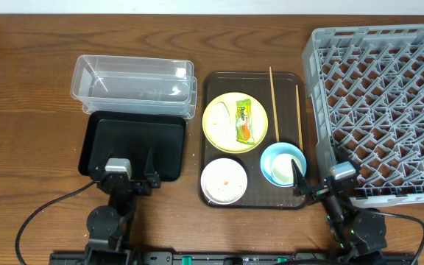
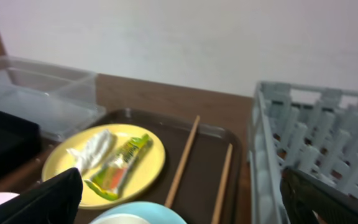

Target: Sort waste into correct bins and load items into the dishwasher rack

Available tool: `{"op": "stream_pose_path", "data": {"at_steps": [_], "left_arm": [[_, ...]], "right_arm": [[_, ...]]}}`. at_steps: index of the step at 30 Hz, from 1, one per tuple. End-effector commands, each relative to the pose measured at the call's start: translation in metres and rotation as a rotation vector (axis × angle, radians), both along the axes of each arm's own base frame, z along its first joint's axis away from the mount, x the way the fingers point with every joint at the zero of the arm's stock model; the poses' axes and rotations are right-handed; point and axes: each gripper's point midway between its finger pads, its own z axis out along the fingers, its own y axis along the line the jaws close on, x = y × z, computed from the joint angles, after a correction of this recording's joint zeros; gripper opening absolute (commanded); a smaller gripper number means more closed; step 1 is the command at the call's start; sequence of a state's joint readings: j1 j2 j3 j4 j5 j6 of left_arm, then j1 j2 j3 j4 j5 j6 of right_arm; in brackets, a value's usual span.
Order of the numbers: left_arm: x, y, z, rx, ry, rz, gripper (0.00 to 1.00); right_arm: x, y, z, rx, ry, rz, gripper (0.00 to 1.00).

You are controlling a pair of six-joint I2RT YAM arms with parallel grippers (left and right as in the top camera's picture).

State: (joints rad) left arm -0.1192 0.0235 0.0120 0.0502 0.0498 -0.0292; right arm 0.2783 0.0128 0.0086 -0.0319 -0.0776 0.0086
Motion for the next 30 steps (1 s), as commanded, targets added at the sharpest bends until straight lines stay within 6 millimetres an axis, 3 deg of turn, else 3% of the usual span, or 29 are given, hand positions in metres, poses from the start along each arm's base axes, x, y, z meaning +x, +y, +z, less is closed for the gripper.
{"op": "stream_pose_path", "data": {"at_steps": [1, 5, 9, 12, 18, 21, 26, 30], "left_arm": [[-0.006, -0.028, 0.021, -0.072, -0.061, -0.168, 0.95], [-0.013, -0.033, 0.052, -0.189, -0.097, -0.206, 0.95], [-0.023, -0.042, 0.094, -0.251, -0.101, -0.270, 0.95], [-0.024, -0.045, 0.113, -0.294, 0.030, -0.271, 0.95], [-0.022, -0.077, 0.153, -0.310, 0.352, -0.428, 0.95], [-0.019, -0.088, 0.172, -0.322, 0.464, -0.477, 0.95], [-0.009, -0.099, 0.198, -0.395, 0.529, -0.528, 0.95], [0.002, -0.108, 0.198, -0.425, 0.543, -0.557, 0.95]], "right_arm": [[-0.005, 0.002, 0.025, 0.058, -0.029, 0.027, 0.99], [-0.011, 0.001, 0.066, 0.064, -0.039, 0.026, 0.99], [-0.010, 0.001, 0.105, 0.065, 0.070, 0.023, 0.99], [-0.004, 0.004, 0.128, 0.055, 0.209, 0.026, 0.99], [0.011, 0.014, 0.165, -0.029, 0.479, 0.045, 0.99], [0.015, 0.019, 0.176, -0.017, 0.562, 0.058, 0.99], [0.002, 0.039, 0.173, 0.022, 0.680, 0.175, 0.99], [0.008, 0.018, 0.168, 0.066, 0.711, 0.028, 0.99]]}}
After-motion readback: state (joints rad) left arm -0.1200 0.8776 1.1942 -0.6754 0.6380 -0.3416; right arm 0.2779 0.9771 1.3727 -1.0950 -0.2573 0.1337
